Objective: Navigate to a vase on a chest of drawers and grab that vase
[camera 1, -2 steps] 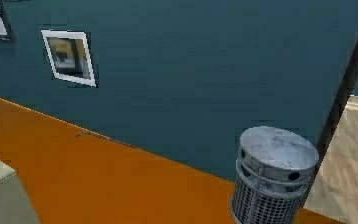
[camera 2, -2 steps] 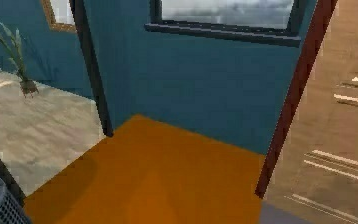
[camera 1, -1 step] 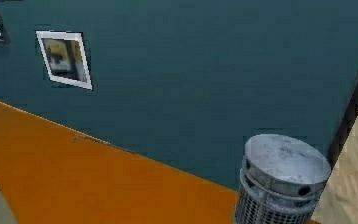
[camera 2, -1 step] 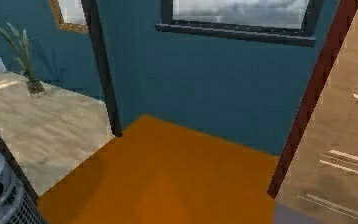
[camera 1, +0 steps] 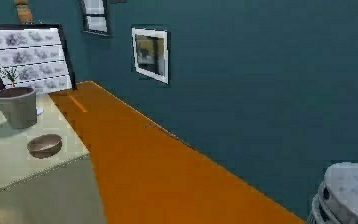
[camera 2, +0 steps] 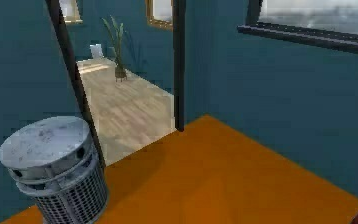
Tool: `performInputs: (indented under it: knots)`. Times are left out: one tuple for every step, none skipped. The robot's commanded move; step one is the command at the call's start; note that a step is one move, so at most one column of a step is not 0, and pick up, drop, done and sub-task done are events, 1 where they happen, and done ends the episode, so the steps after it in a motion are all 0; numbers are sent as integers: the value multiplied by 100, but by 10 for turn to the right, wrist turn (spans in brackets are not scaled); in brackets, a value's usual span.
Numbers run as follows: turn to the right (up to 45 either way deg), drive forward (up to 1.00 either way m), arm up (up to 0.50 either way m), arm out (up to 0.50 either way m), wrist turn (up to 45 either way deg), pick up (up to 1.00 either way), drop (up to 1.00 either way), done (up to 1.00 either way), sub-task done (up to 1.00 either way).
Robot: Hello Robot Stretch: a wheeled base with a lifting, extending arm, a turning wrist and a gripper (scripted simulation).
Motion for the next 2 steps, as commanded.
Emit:
performInputs:
  knots:
    - [0, 15, 0, 0, 0, 0, 0, 0, 0]
    - [90, 0, 0, 0, 0, 0, 0, 0, 0]
